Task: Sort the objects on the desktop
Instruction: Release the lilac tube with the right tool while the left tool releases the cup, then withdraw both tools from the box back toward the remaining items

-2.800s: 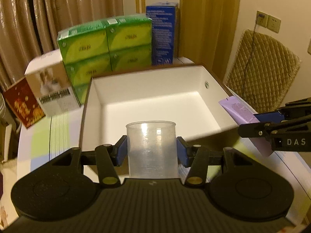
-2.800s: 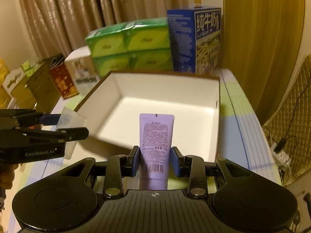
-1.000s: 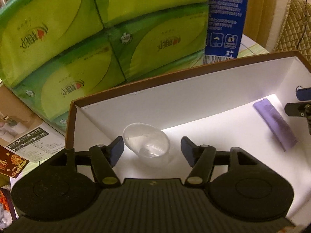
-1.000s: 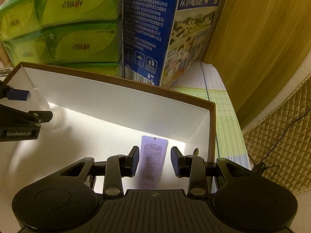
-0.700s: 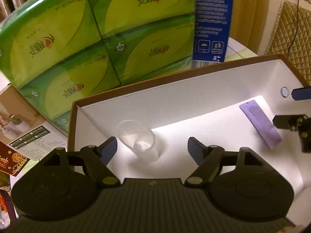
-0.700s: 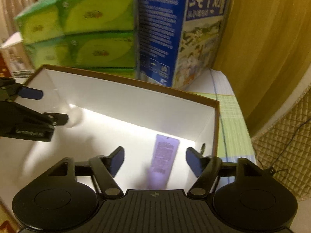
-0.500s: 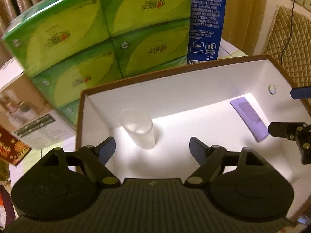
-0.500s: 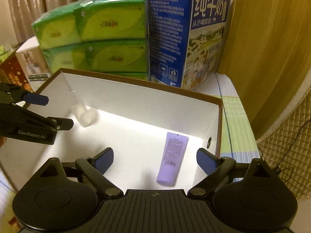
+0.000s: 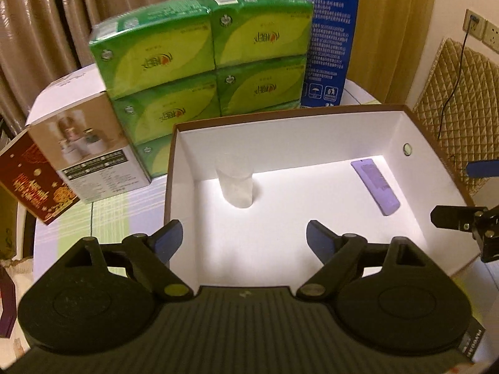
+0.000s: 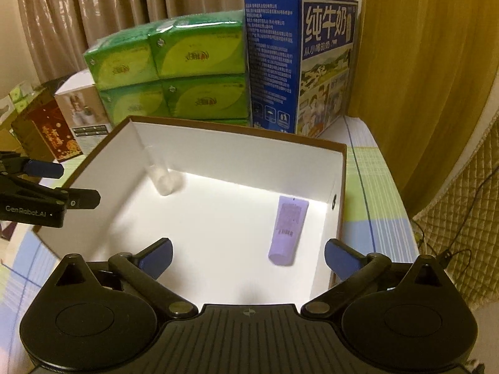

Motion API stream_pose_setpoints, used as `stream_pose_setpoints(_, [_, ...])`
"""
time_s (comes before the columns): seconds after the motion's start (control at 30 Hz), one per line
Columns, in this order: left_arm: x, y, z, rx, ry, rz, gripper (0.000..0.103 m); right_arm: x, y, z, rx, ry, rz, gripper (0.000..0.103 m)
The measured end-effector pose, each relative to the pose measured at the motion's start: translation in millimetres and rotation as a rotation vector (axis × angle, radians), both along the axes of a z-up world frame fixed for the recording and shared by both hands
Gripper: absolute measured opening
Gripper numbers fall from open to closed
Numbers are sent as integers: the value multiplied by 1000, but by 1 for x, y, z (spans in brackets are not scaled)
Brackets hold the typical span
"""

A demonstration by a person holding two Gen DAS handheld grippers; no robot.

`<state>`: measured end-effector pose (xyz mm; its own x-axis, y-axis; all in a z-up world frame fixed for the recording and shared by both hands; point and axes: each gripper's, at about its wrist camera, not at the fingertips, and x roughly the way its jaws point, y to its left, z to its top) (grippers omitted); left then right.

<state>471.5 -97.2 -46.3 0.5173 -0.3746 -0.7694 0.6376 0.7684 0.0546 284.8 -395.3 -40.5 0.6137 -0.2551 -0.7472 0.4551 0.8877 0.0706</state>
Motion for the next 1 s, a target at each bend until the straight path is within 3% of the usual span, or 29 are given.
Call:
stream_pose_setpoints(0.4, [-61, 22, 33, -39, -24, 28, 86, -47, 33, 23, -6, -38, -16, 101])
stream_pose_setpoints(1.0, [-156, 64, 58, -71, -36, 73, 89, -111, 92, 50, 9, -98, 7, 101])
